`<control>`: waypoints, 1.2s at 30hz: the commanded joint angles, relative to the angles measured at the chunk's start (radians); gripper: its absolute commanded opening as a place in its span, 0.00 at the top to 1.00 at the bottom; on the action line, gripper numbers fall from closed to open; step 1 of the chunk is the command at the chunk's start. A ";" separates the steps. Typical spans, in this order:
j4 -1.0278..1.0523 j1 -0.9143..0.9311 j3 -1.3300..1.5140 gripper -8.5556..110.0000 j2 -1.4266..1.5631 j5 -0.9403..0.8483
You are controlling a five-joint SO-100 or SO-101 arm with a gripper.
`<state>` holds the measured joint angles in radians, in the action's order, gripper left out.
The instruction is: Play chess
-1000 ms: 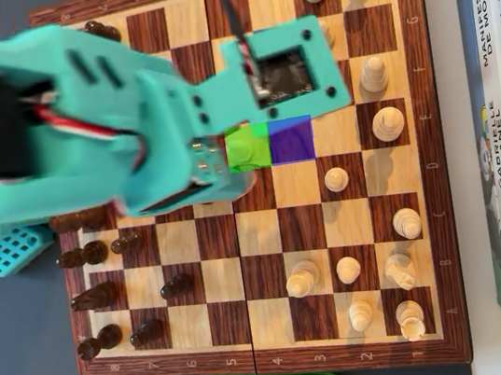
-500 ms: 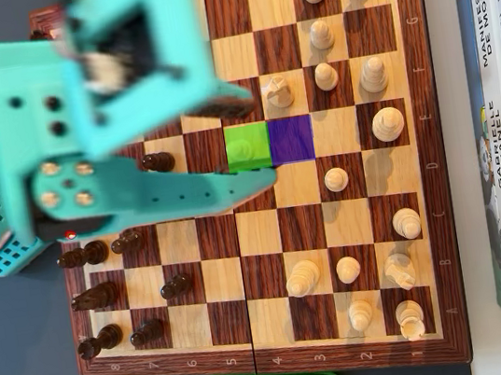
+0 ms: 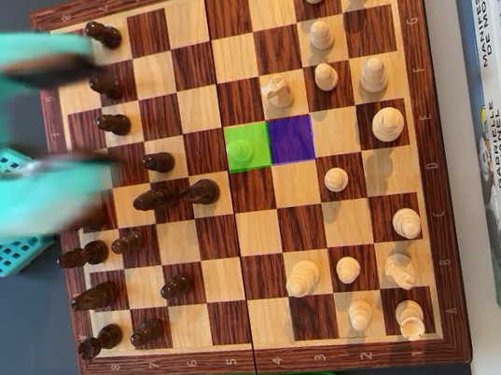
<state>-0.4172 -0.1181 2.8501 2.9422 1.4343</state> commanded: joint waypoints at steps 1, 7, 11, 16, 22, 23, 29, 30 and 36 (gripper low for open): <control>-0.172 0.009 0.078 0.78 0.114 -0.005; -0.456 0.009 0.285 0.78 0.302 -0.005; -0.594 0.031 0.311 0.78 0.368 -0.008; -0.799 0.107 0.311 0.78 0.379 -0.006; -1.103 0.115 0.311 0.78 0.382 -0.006; -1.152 0.117 0.311 0.78 0.382 -0.006; -1.388 0.114 0.311 0.78 0.382 -0.006; -1.390 0.112 0.311 0.78 0.382 0.002; -1.388 0.110 0.310 0.78 0.408 0.003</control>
<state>-1.8040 0.0000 3.1416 3.3471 1.4312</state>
